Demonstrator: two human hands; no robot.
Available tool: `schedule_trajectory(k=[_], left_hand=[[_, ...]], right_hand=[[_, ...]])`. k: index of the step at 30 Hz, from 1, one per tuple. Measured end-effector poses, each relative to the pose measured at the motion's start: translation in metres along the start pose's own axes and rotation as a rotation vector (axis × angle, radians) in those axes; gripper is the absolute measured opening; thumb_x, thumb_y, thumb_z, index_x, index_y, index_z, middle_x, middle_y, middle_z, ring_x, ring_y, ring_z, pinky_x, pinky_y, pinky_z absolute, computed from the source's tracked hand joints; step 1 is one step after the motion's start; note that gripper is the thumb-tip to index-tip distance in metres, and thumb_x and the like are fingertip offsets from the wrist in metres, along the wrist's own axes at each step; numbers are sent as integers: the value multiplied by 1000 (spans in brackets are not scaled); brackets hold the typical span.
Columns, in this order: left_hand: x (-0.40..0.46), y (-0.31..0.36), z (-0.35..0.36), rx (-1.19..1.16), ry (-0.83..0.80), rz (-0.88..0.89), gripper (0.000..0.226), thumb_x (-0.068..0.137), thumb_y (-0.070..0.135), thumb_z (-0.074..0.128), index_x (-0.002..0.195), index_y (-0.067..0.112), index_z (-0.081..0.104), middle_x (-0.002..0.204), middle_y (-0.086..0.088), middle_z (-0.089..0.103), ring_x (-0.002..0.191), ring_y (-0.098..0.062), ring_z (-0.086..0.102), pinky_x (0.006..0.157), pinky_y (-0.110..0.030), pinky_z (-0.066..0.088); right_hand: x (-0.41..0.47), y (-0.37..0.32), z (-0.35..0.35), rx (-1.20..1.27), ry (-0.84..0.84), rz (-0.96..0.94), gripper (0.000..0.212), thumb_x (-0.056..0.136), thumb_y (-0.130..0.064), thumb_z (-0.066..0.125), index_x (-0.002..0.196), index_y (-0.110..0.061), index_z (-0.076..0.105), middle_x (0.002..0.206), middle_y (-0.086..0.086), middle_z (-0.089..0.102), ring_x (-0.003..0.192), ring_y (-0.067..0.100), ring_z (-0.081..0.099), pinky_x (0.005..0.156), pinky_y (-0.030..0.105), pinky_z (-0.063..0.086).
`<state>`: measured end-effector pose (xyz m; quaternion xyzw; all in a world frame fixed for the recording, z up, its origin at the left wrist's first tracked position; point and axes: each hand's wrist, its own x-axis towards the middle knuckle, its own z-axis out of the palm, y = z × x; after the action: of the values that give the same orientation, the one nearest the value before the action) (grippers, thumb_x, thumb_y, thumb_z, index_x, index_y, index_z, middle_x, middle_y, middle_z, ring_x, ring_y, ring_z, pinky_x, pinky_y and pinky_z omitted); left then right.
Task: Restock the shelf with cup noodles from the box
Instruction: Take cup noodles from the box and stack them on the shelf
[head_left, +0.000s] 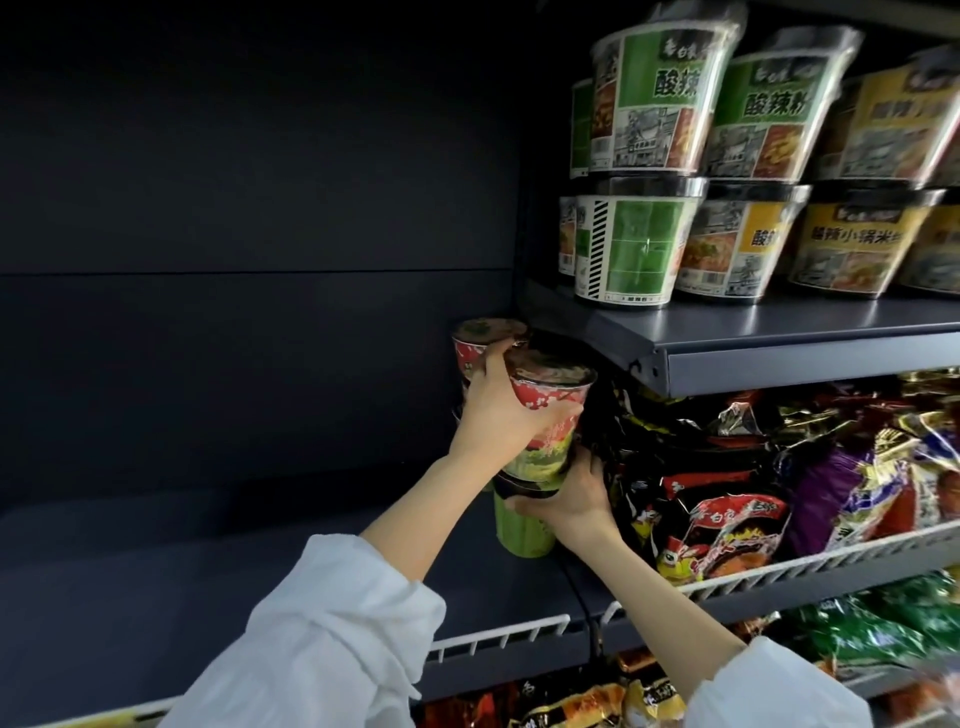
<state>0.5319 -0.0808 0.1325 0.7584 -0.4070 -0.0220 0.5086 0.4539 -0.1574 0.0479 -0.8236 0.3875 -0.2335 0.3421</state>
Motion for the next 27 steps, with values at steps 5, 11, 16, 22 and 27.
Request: schedule_trajectory(k=[5,11,16,22,27], left_hand=[[-4,4,4,-58,32,-67,112,56,51,84,144,21,20,138,-9,44,126,-24,46,103,-38,43],[-7,11,5,-74,40,-120,114,57,50,84,145,18,19,141,-11,38,129,-27,43,105,-43,41],[-9,13,4,-50,19,-155,114,56,49,85,143,14,20,140,-13,38,128,-29,43,104,-44,42],[-17,0,-3,-56,-103,-106,118,62,35,85,148,25,5,138,-6,44,125,-24,47,102,-36,43],[-34,-3,-16,-36,-69,-67,95,68,29,82,142,14,24,138,-6,45,127,-23,44,105,-36,40]], right_hand=[[-1,-2,-1,54,-24,14,124,58,-37,87,148,-2,10,151,15,20,141,27,22,111,34,28],[-4,-4,-4,93,-28,31,125,54,-33,90,147,-3,13,149,14,27,139,27,27,111,37,32],[-7,-8,-7,43,-29,54,125,55,-34,90,148,-3,11,149,15,28,139,28,29,111,39,33],[-9,-7,-13,-38,-59,55,116,64,-27,85,148,-2,9,149,17,25,138,30,28,110,36,32],[-26,-3,-23,51,-87,45,122,67,-25,84,150,-5,-4,153,16,18,142,30,20,114,38,26]])
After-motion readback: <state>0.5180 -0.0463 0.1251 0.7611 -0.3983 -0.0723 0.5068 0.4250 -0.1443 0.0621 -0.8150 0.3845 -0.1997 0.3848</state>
